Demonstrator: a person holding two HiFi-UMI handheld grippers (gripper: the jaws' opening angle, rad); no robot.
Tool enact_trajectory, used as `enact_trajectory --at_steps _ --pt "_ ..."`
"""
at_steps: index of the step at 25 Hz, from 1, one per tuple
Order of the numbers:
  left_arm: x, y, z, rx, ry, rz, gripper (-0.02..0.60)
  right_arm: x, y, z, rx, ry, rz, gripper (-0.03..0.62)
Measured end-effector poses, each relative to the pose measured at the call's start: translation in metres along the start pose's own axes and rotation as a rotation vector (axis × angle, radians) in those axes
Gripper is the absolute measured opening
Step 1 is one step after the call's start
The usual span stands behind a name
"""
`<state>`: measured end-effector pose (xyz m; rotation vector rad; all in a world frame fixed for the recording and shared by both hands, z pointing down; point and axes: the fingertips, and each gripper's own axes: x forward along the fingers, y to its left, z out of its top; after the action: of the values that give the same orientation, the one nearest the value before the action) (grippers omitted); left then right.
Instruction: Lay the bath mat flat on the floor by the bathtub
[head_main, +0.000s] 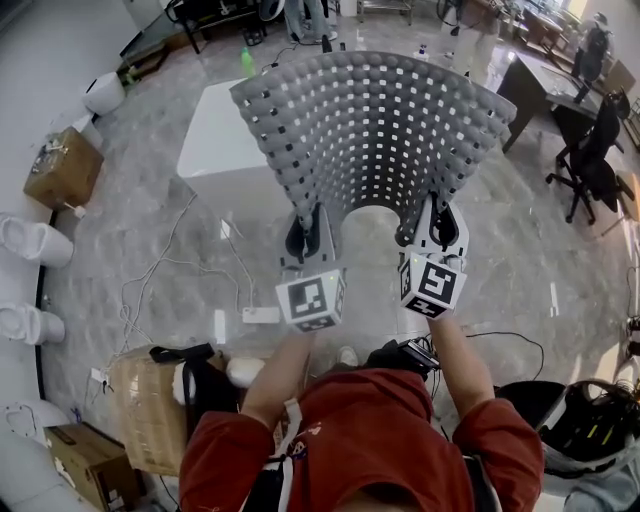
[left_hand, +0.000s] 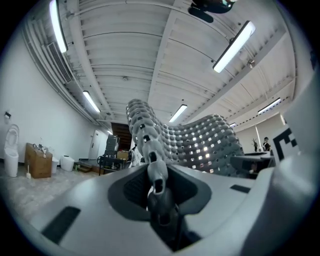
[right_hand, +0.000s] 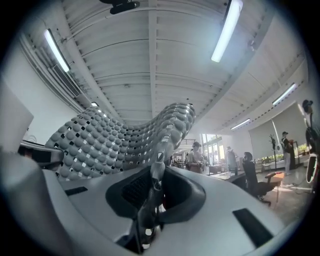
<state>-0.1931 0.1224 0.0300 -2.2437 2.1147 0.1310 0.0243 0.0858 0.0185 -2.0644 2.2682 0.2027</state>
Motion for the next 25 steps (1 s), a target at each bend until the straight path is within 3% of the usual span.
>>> enact_trajectory --at_steps 6,18,25 --pt "-0.007 0.012 -0.006 -0.010 0.006 0.020 0.092 -0.009 0.001 -0.004 0.007 -0.007 -0.030 0.063" --pt "0.030 -0.017 0.003 0.005 -0.010 0.027 0.092 0.023 -0.041 -0.003 0.026 -0.014 -0.039 0.063" --pt "0.037 -0.031 -0.023 -0.001 -0.022 0.006 0.092 0.023 -0.058 -0.030 0.037 -0.023 -0.064 0.063"
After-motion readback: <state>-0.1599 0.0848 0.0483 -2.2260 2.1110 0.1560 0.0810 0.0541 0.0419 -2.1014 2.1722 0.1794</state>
